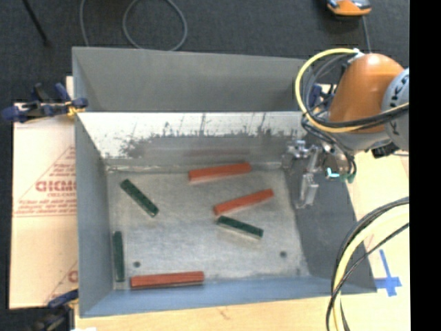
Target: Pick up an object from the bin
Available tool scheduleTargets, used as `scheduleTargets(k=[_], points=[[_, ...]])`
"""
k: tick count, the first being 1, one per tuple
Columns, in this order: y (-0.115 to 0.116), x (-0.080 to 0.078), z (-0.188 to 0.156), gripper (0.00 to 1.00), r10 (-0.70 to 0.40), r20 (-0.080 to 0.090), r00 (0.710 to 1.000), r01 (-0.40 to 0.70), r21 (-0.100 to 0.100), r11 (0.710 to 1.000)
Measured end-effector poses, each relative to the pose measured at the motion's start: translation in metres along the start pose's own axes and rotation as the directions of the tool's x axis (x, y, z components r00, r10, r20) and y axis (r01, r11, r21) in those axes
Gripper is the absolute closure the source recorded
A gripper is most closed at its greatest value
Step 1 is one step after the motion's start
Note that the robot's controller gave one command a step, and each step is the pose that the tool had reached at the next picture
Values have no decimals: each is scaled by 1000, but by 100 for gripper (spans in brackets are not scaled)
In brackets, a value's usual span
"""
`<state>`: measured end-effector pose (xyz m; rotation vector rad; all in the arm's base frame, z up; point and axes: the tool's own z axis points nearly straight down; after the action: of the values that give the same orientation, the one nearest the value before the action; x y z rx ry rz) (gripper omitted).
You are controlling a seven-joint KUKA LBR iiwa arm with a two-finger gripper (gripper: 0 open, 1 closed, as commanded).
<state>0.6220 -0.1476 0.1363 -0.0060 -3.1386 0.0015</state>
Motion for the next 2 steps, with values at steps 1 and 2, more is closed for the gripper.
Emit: scheduleTargets(k=[1,2], points=[[52,23,69,0,-79,2,997,79,-2,997],[48,20,64,100,-77,11,997,77,3,997]])
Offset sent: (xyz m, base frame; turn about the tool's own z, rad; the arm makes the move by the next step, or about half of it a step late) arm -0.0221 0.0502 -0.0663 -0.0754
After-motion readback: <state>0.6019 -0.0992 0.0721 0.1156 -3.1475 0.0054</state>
